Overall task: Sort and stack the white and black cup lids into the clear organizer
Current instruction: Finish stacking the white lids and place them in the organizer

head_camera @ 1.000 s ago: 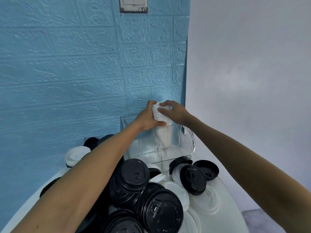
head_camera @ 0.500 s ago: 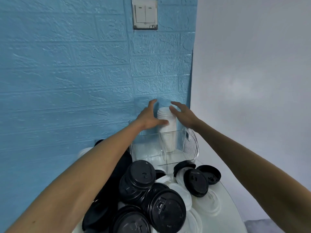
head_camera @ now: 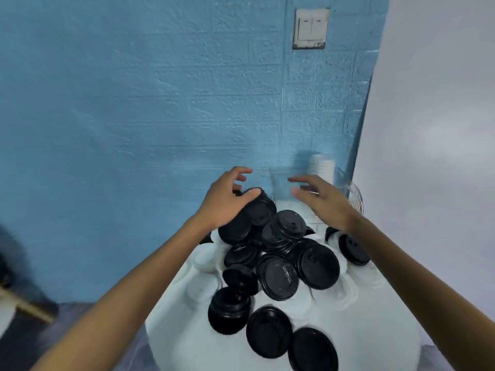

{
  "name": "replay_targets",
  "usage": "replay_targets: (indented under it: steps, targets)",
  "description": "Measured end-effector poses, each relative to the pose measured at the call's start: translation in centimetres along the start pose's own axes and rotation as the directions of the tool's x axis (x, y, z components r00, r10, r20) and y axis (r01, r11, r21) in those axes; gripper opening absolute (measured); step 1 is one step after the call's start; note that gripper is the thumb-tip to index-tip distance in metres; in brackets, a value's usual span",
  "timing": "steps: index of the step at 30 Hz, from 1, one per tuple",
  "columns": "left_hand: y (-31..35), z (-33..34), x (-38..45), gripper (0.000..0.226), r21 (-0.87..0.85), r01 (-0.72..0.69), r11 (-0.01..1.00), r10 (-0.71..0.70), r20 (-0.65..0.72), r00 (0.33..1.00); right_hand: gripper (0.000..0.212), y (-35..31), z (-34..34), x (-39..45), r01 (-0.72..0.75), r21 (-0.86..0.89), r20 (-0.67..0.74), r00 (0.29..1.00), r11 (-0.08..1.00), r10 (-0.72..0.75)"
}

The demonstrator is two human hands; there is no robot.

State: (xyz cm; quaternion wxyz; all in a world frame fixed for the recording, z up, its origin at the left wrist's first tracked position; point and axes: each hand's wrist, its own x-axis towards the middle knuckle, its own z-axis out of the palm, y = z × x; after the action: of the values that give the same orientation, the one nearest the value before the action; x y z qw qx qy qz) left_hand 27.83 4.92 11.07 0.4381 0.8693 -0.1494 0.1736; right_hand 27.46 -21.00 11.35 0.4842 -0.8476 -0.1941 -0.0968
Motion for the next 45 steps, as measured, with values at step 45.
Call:
replay_targets:
  steps: [45]
  targets:
    - [-7.5, -0.7, -30.9, 0.045, 0.244, 0.144, 0.959, -0.131, -0.071, 0.989, 0.034, 0.3, 11.0, -24.4, 0.03, -0.329, -0.193, 0.976, 0.944, -0.098]
